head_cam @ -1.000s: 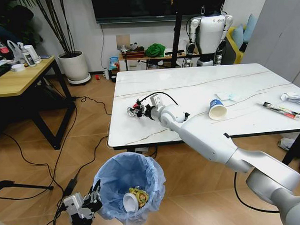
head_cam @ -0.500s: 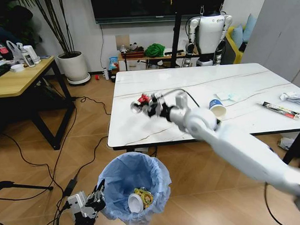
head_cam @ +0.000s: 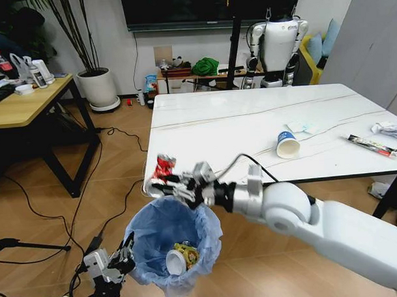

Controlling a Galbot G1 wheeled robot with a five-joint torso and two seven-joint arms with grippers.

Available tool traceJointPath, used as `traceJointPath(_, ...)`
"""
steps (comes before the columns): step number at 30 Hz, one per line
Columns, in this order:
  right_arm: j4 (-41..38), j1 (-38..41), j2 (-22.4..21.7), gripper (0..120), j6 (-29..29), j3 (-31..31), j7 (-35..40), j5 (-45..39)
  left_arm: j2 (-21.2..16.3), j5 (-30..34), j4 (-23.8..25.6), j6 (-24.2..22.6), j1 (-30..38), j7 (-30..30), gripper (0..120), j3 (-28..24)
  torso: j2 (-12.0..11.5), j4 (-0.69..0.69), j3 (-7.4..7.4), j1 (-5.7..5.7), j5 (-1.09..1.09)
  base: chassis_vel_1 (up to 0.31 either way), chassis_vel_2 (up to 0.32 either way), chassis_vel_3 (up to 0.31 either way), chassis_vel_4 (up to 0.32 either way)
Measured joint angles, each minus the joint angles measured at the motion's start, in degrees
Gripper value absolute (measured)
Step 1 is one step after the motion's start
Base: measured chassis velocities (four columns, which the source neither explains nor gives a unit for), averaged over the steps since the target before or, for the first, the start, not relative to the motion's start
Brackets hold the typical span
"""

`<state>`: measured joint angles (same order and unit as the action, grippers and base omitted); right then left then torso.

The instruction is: Pick up the trash bin and place the trash from the table into it.

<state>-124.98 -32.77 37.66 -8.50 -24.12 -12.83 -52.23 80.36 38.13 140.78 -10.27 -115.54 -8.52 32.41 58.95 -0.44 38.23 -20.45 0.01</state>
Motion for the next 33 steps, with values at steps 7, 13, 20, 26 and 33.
traceJointPath(7,-0.06,-8.46,-2.64,18,1.87,4.43,-1.91,5.84,0.58,-0.15,0.02,-0.03,-0.09,-0.01,0,0.02,0.0,0.01,0.0,0.0,0.0,0.0,0.0,0.0,0.0)
traceJointPath(13,-0.76,-17.63,-4.53,18,2.39,9.22,-2.85,10.29,1.16,-0.81,0.02,-0.01,-0.13,0.11,0,-0.28,0.0,0.01,0.0,0.0,-0.01,0.0,0.0,0.0,0.0)
traceJointPath(20,-0.59,-20.14,-3.87,37,2.41,10.06,-2.84,12.1,1.45,-0.89,0.02,-0.02,-0.18,0.19,0,-0.26,0.0,0.01,0.0,0.0,-0.01,0.0,0.0,0.0,0.0)
traceJointPath(26,-0.55,-19.5,-3.31,61,2.39,9.45,-2.75,12.15,1.53,-0.93,0.16,-0.02,-0.19,0.24,0,-0.13,-0.01,0.01,0.01,0.0,-0.01,0.0,0.0,0.0,0.0)
traceJointPath(33,-0.8,-18.98,-3.33,85,3.04,9.84,-2.32,11.89,1.68,-1.06,0.17,-0.02,-0.07,0.28,0,-0.25,-0.01,0.01,0.01,0.0,-0.01,0.0,0.0,0.0,0.0)
